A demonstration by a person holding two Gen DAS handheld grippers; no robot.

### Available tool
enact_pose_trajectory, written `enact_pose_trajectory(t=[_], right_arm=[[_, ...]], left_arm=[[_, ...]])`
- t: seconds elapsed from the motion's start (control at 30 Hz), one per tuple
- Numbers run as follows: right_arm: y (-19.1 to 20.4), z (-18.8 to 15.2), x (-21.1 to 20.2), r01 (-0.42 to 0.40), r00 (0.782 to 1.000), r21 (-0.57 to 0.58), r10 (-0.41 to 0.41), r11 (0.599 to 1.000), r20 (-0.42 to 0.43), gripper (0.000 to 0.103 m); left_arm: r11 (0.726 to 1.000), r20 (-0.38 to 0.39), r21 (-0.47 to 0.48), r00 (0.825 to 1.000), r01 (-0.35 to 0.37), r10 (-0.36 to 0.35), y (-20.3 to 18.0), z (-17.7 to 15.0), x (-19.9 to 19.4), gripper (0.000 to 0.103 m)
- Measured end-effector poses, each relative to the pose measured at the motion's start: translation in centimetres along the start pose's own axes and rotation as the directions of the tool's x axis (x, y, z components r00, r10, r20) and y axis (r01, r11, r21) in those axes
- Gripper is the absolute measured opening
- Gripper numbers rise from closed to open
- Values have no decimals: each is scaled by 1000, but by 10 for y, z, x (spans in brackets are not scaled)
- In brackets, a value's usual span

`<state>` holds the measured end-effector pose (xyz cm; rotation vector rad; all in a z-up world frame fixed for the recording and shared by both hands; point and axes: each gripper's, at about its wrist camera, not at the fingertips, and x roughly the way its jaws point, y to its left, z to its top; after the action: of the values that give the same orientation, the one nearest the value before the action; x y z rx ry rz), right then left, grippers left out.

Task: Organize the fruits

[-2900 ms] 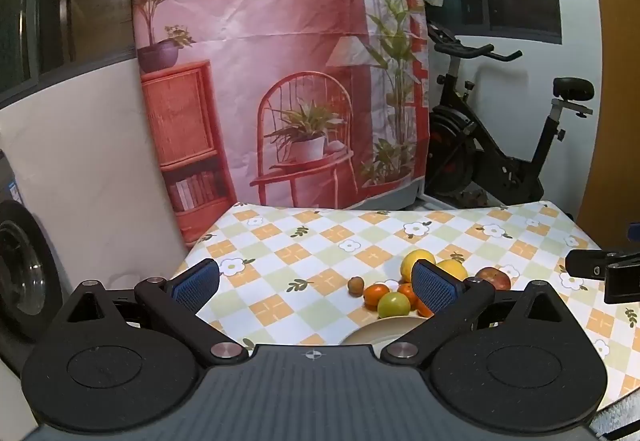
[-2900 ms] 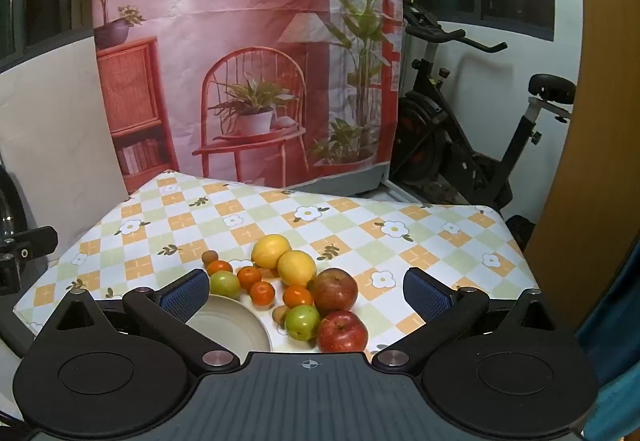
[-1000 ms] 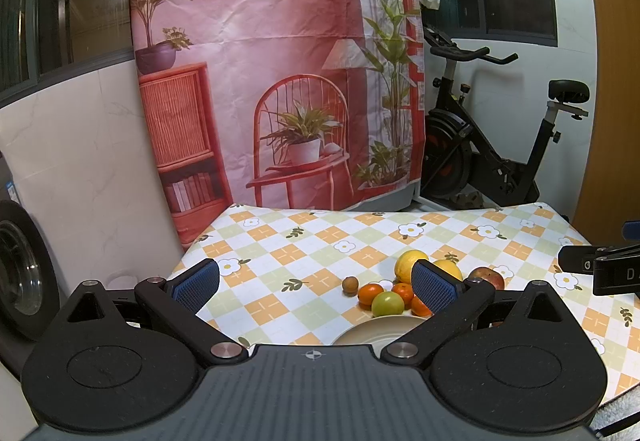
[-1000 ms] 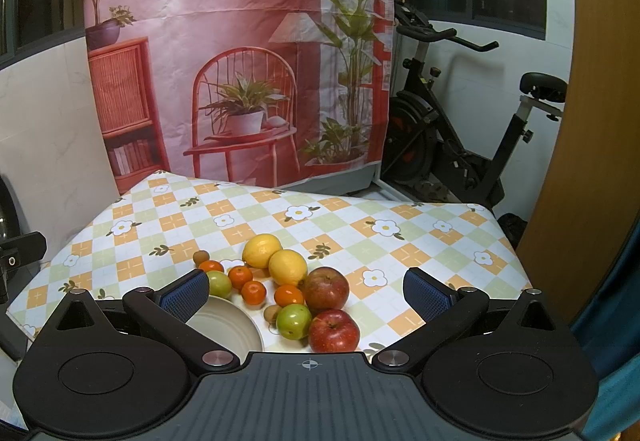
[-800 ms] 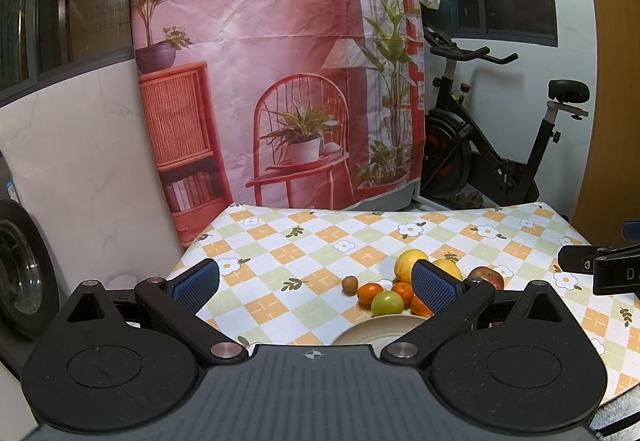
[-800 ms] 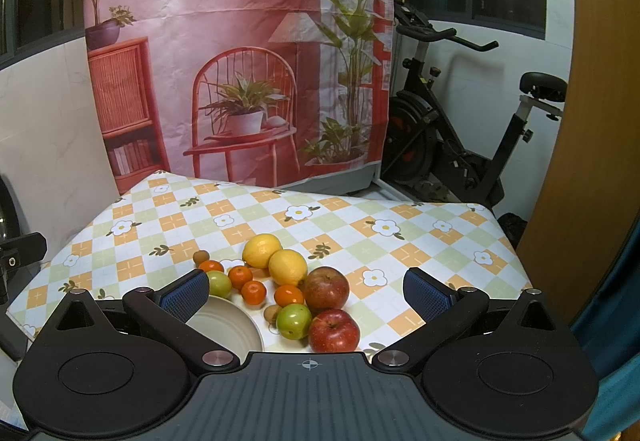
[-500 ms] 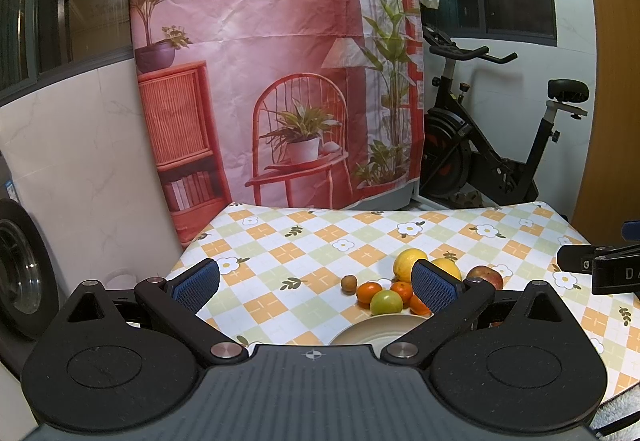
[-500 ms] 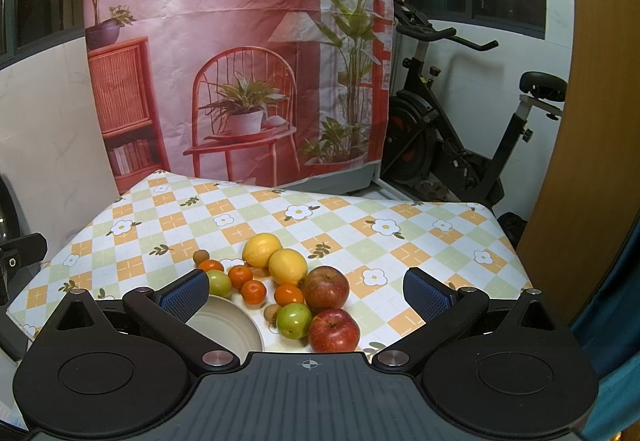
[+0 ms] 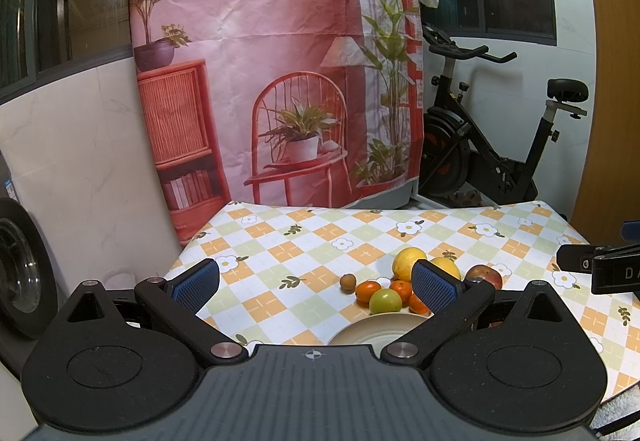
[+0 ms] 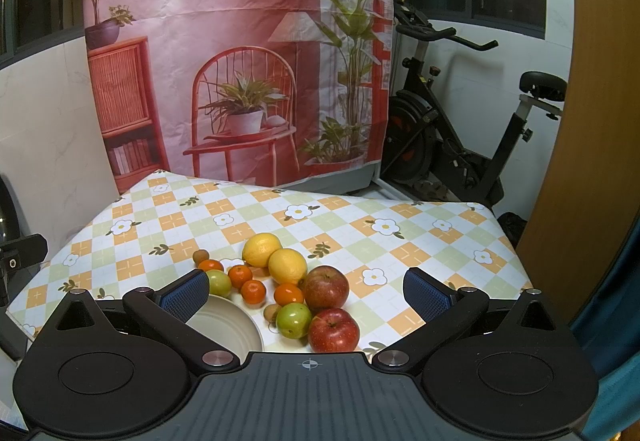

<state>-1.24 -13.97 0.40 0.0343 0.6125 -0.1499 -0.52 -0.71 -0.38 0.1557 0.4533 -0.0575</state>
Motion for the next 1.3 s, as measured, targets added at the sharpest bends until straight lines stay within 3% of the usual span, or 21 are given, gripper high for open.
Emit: enact_pose_trajectory(t=[0.33, 0.67, 0.8, 0.97, 1.17, 1.23, 1.3], right_arm=[[-9, 1, 3, -4, 999, 11, 4, 1000, 33, 103], [-54, 11, 42, 23, 992, 39, -27, 999, 126, 103], [-67, 13, 65, 28, 992, 66, -36, 997, 118, 103], [-75, 11, 103, -35, 998, 91, 30, 995, 58, 103], [-68, 3, 144, -71, 997, 103, 71, 992, 0, 103], [-66, 1, 155, -65, 998, 107, 67, 992, -15, 103], [-66, -2, 164, -73, 997, 116, 76, 991, -21, 103]], left_arm=[[1000, -2, 3, 1000, -10, 10, 7, 2, 7, 103], [997, 28, -25, 997, -67, 68, 25, 16, 39, 103], [998, 35, -2, 997, -61, 61, 26, 19, 61, 101], [1000, -9, 12, 1000, -27, 27, 29, 18, 90, 97], [999, -69, 43, 997, 22, -19, 34, 10, 120, 86], [996, -85, 56, 995, 64, -60, 36, 7, 129, 71], [994, -110, 55, 990, 94, -87, 37, 5, 138, 66]])
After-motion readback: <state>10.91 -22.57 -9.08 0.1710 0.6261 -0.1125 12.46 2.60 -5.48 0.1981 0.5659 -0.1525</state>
